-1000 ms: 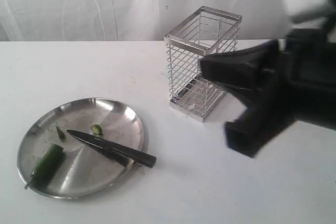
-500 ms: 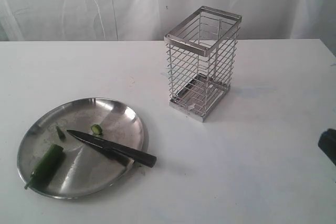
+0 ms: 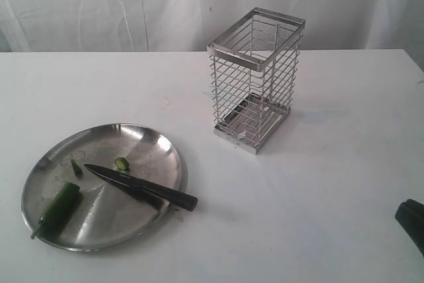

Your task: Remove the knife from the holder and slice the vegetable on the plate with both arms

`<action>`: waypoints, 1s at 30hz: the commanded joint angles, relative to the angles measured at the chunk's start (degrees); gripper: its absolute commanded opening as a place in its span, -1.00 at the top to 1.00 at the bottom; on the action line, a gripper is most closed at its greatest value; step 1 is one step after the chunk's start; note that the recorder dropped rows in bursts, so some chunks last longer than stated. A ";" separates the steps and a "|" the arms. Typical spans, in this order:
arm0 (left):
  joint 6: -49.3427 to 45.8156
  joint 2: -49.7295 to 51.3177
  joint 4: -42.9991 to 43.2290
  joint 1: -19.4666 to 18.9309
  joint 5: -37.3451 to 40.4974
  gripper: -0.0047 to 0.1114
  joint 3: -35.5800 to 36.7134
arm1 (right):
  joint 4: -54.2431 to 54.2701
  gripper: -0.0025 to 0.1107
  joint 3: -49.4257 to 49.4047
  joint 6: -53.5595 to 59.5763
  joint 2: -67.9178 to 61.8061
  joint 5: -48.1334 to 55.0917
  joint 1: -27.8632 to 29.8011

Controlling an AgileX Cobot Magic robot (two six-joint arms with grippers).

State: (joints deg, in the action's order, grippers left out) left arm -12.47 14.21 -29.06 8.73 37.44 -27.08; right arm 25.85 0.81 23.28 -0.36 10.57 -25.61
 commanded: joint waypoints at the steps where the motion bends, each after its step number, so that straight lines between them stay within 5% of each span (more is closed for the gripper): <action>1: 0.49 -0.34 -0.83 -0.07 0.21 0.92 0.34 | -14.24 0.96 -0.27 -14.51 0.36 -0.71 0.46; 5: 0.49 -0.34 -0.83 -0.07 0.21 0.92 0.34 | -18.14 0.96 -0.81 -21.11 0.36 -1.01 0.46; 30: 0.49 -0.34 -0.83 -0.07 0.21 0.92 0.34 | -17.90 0.96 -0.81 -21.11 0.36 1.32 0.46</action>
State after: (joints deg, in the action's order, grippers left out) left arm -12.47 14.21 -29.06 8.73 37.44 -27.08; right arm 8.62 0.33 2.42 -0.36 11.88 -25.61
